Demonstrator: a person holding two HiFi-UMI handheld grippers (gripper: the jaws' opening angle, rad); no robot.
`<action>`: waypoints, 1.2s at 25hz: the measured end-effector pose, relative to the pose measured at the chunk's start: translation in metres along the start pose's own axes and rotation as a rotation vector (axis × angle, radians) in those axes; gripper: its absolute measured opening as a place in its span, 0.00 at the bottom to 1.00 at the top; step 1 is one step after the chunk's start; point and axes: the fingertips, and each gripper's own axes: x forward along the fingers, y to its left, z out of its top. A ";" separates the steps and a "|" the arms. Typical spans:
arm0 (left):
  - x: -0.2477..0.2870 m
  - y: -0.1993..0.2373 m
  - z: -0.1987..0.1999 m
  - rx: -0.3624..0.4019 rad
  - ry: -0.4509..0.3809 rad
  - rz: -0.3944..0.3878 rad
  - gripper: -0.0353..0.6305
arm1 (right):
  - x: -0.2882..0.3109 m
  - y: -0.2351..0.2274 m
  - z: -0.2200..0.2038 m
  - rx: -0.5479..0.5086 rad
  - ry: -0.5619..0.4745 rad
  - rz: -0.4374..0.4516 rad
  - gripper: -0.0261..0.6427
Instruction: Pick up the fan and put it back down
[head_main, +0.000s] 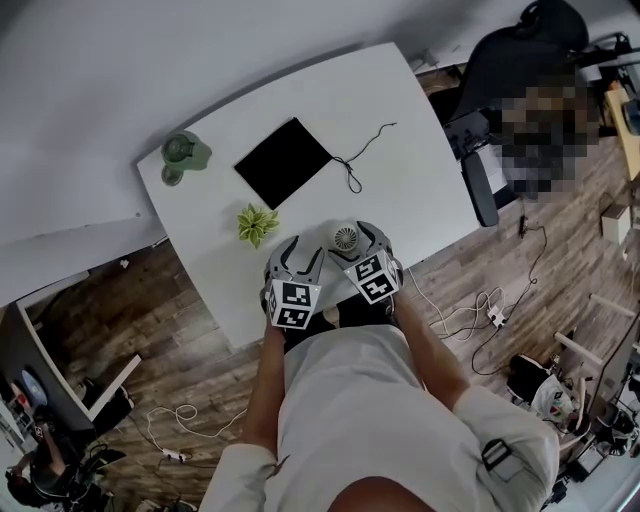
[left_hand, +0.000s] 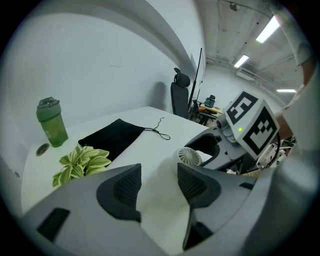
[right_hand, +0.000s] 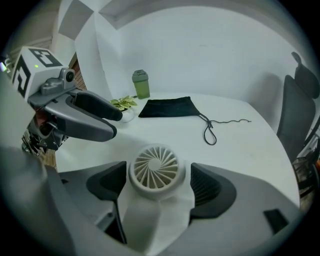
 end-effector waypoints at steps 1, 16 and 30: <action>0.000 0.000 0.000 0.001 0.000 -0.001 0.39 | 0.001 0.000 0.000 0.000 0.003 -0.001 0.65; -0.007 0.001 -0.001 0.023 0.001 -0.021 0.39 | 0.003 0.001 0.004 0.025 0.010 -0.010 0.58; -0.012 0.001 0.003 0.058 -0.016 -0.038 0.38 | -0.004 0.002 0.003 0.062 -0.028 -0.045 0.58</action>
